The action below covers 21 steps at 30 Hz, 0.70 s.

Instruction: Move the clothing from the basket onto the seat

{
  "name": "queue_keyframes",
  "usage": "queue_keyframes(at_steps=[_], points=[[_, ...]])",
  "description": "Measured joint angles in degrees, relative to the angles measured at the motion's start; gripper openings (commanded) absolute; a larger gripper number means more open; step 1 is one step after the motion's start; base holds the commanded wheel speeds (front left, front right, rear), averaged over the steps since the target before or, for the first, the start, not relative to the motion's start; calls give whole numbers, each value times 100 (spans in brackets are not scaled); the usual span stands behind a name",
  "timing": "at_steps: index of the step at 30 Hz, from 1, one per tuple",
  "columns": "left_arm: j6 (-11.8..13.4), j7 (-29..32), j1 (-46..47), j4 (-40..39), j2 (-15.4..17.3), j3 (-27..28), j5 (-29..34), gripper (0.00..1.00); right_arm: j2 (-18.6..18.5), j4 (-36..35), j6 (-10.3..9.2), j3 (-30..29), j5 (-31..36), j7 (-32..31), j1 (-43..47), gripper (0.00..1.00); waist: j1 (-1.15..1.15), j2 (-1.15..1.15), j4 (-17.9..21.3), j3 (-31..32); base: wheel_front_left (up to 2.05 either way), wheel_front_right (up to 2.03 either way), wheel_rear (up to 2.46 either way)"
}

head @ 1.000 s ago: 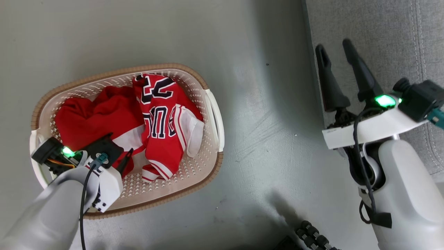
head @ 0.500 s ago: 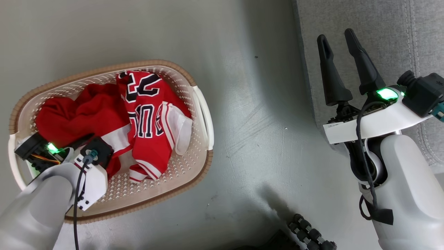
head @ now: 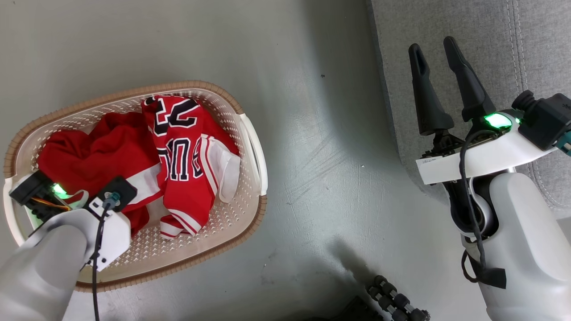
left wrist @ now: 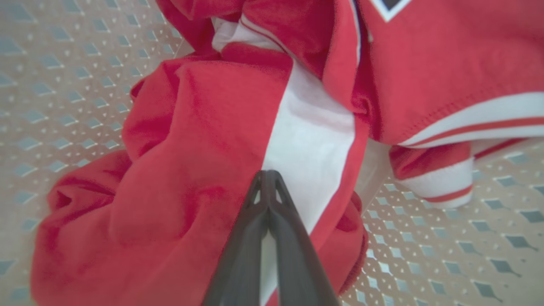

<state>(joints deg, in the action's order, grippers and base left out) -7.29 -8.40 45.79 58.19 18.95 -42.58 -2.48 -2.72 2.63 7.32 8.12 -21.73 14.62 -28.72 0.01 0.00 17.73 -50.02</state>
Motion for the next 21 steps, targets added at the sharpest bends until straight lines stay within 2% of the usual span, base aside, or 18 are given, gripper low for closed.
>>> queue_keyframes(at_steps=[14, 15, 16, 17, 21], points=[[1, -260, 79, 166, -259, -7, -42, 0, 8, 15, 0, -3, 0, 0, -1, 100, 0, 0, -51, 144, 0, 0, 0], [1, -310, 79, 167, -296, 0, -56, 23, 8, 18, 0, -7, 0, 0, -2, 100, 0, 0, -57, 161, 0, 0, 0], [1, -337, 79, 167, -312, 10, -58, 83, 8, 21, 0, -7, 0, 0, -2, 100, 0, 0, -63, 179, 0, 0, 0], [1, -366, 79, 169, -318, 18, -63, 100, 8, 27, 0, -9, 0, 0, -4, 100, 0, 0, -69, 198, 0, 0, 0], [8, -427, 79, 193, -380, 63, -131, 100, 8, 48, 0, -10, 2, 0, -38, 100, 0, 0, -96, 284, 0, 0, 0]])
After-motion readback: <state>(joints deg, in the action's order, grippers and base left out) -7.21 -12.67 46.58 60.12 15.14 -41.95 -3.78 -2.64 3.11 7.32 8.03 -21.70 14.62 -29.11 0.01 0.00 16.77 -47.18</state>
